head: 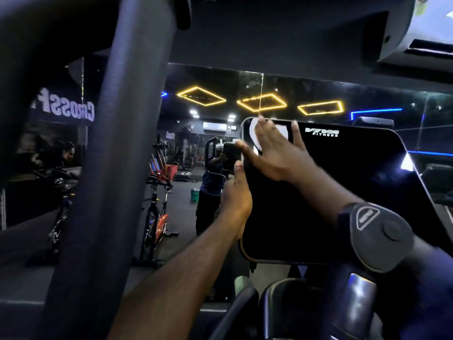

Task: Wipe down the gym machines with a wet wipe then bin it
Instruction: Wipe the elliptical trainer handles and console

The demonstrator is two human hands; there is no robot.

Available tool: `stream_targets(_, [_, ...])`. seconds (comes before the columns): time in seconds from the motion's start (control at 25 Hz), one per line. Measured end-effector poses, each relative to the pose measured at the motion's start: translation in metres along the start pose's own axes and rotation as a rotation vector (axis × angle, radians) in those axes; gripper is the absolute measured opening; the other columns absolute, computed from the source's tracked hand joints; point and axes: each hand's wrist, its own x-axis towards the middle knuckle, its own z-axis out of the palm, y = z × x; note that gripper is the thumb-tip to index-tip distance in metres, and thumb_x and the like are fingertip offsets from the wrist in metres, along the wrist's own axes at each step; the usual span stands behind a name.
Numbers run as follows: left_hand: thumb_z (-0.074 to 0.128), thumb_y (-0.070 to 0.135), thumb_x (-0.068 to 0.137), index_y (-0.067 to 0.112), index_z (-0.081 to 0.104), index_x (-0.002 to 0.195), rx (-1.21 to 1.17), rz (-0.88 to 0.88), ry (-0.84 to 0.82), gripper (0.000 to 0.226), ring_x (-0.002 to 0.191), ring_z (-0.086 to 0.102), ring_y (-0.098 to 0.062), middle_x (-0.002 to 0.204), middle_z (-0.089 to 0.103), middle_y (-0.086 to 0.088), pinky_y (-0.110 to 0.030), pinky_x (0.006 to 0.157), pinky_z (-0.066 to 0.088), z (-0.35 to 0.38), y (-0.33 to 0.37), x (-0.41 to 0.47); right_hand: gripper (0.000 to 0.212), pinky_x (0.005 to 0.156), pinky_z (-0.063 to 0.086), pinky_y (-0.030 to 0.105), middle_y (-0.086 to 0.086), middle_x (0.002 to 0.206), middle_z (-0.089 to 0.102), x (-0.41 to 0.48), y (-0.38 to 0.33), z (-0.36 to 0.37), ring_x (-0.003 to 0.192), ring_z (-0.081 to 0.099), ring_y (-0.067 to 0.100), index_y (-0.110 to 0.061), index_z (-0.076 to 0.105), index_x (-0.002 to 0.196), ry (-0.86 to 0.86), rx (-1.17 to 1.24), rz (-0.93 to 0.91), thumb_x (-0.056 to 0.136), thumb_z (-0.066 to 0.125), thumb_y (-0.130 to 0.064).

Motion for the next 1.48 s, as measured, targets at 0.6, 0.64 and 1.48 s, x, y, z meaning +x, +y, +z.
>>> stream_targets(0.6, [0.031,0.059,0.109,0.023,0.067,0.116,-0.033,0.061,-0.002,0.052,0.106,0.067,-0.022,0.112,0.072,-0.003,-0.041,0.096,0.053,0.003,0.000,-0.003,0.122,0.123,-0.022,0.051,0.002,0.175,-0.009,-0.013,0.057,-0.015,0.159,-0.012,0.012,-0.011,-0.003,0.166,0.011,0.111,0.334,0.080,-0.001,-0.098])
stream_targets(0.64, [0.034,0.044,0.113,0.025,0.065,0.121,-0.069,0.086,0.014,0.037,0.109,0.067,-0.022,0.116,0.070,-0.003,-0.038,0.094,0.053,0.004,0.004,0.000,0.119,0.124,-0.021,0.049,0.001,0.175,-0.008,-0.025,0.034,-0.008,0.159,-0.012,0.011,-0.012,-0.003,0.166,0.005,0.123,0.231,0.081,0.001,-0.096])
stream_targets(1.48, [-0.001,0.103,0.070,0.023,0.040,0.159,0.937,0.250,0.079,0.127,0.154,0.025,-0.039,0.168,0.030,-0.013,-0.061,0.121,0.023,0.077,0.127,0.078,0.123,0.118,-0.030,0.050,0.008,0.173,-0.014,-0.007,0.119,-0.015,0.159,-0.017,0.018,-0.007,-0.010,0.163,0.059,0.121,0.495,0.079,-0.006,-0.096])
